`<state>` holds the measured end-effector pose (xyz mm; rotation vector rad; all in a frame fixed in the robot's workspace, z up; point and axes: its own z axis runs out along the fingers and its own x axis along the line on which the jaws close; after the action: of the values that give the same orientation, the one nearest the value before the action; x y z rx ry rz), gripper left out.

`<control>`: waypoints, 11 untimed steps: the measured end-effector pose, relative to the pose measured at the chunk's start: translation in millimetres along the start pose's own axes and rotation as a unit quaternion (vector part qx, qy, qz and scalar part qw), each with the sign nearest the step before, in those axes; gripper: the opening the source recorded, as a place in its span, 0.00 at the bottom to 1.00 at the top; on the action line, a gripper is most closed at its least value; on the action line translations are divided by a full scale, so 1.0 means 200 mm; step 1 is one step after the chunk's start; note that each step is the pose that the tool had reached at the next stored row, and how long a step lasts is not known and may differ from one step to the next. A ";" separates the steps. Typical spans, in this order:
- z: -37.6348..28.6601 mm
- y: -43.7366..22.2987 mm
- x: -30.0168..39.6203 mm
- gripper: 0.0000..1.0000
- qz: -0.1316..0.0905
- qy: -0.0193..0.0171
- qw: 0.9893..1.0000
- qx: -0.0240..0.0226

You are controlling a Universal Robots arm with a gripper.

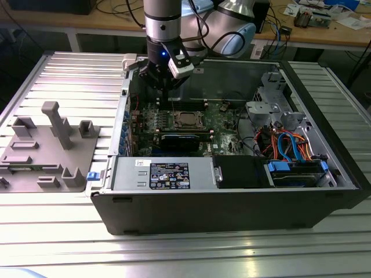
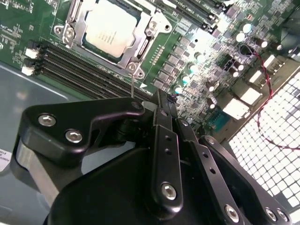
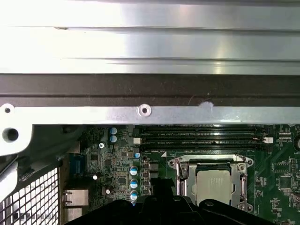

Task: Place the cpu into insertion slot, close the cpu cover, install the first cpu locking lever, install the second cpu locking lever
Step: 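Install the first cpu locking lever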

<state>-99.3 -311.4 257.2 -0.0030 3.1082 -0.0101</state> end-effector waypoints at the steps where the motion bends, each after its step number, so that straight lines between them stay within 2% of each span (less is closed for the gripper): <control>1: 0.000 0.001 0.000 0.11 0.000 0.000 1.000 0.000; 11: 0.000 0.002 0.000 0.11 0.000 0.000 1.000 0.000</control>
<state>-99.3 -310.9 257.2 -0.0030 3.1082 -0.0107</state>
